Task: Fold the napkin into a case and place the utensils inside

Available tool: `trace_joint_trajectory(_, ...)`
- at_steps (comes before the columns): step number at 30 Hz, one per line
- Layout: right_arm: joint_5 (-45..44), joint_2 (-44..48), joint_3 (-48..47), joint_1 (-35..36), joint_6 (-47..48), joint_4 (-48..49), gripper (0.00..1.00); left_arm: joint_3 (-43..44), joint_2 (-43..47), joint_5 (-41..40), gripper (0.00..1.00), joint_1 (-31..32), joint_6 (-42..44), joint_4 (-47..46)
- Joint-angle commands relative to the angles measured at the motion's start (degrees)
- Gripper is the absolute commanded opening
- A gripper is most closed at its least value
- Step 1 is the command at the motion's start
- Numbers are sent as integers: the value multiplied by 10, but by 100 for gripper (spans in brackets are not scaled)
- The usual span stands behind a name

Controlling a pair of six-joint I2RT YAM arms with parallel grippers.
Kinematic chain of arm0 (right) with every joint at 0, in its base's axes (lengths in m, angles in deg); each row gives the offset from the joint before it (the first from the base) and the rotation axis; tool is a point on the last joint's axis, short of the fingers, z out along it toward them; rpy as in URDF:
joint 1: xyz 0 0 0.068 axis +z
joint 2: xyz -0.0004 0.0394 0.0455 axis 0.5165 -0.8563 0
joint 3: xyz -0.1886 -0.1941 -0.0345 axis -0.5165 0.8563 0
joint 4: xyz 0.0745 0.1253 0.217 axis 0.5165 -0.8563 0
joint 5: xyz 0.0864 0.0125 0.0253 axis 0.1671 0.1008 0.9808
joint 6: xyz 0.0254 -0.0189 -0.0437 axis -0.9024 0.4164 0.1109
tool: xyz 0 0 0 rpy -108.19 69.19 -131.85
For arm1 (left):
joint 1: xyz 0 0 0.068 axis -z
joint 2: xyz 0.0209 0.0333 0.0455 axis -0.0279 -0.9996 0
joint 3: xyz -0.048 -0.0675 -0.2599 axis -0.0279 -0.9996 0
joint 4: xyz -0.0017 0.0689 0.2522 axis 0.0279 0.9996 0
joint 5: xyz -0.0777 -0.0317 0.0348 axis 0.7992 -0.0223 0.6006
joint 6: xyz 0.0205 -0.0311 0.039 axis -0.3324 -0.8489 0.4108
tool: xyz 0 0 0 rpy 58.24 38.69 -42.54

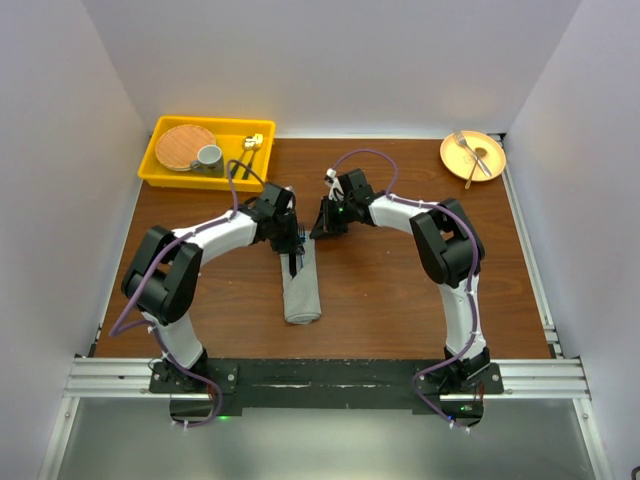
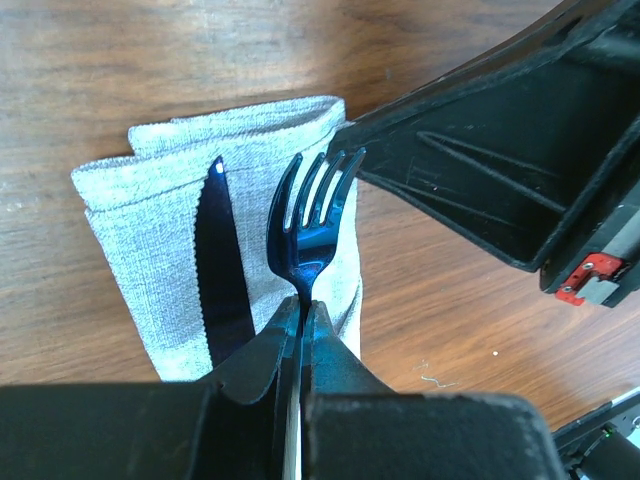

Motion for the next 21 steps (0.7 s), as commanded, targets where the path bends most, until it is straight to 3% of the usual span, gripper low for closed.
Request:
trace_joint_trajectory(1,-45,24,9,-1,4,9,0,-5,10,21,0,3,-12,-7)
trace_joint_trajectory(21,-48,27,13,0,6,11,0,-29,3,33,0,14,-25,-16)
